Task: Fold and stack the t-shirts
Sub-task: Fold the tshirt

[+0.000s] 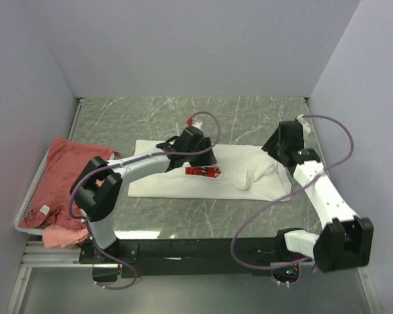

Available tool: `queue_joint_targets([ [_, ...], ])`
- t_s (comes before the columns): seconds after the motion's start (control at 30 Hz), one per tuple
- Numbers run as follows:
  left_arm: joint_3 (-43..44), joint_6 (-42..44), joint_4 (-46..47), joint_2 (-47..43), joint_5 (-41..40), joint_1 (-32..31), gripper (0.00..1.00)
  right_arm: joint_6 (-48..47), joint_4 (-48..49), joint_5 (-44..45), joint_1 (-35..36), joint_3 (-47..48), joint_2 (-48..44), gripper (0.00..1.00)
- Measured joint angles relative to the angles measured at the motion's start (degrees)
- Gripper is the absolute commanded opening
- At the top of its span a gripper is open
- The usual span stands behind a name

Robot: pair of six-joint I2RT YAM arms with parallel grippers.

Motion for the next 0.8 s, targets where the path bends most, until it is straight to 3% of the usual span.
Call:
queue_joint_targets([
  [0.17, 7.08, 4.96, -1.29, 5.22, -2.14, -8.46, 0.54, -3.56, -0.87, -3.80, -4.81, 7.78, 11.67, 0.52],
  [0.33, 10.58, 8.52, -2.58, 10.86, -2.38, -12.74, 0.57, -6.16, -1.36, -7.74, -7.13, 13.88, 20.98, 0.51],
  [0.8, 19.10, 14.95, -4.79, 17.55, -4.87, -18.67, 0.61, -7.39, -0.28, -15.80, -13.42, 15.10, 23.63, 0.49],
])
